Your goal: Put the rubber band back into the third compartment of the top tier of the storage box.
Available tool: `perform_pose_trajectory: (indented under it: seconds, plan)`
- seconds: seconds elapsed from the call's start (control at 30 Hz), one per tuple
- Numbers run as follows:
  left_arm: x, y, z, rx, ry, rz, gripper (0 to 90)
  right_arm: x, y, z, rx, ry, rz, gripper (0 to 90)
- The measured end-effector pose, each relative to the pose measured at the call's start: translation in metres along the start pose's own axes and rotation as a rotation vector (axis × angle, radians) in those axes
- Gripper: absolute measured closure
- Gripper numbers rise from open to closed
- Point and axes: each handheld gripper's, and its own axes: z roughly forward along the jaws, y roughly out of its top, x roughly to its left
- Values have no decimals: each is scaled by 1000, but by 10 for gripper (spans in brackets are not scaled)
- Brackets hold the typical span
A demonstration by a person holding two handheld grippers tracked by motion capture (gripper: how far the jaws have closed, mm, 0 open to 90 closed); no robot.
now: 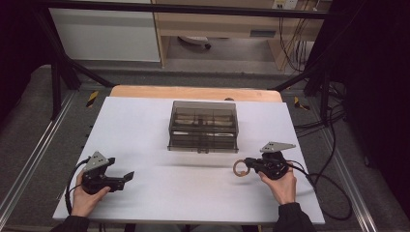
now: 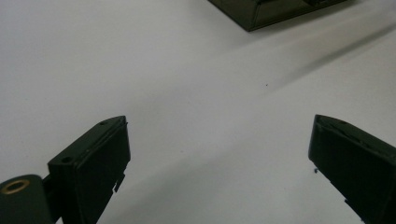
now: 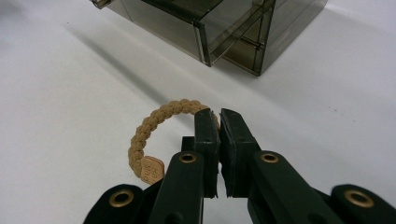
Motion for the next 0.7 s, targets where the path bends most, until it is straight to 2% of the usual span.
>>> perform_pose_trajectory:
  seconds: [0.7]
  plan:
    - [0,0,0,1,2,2,49,9,11,-16,-14,21,-20,863]
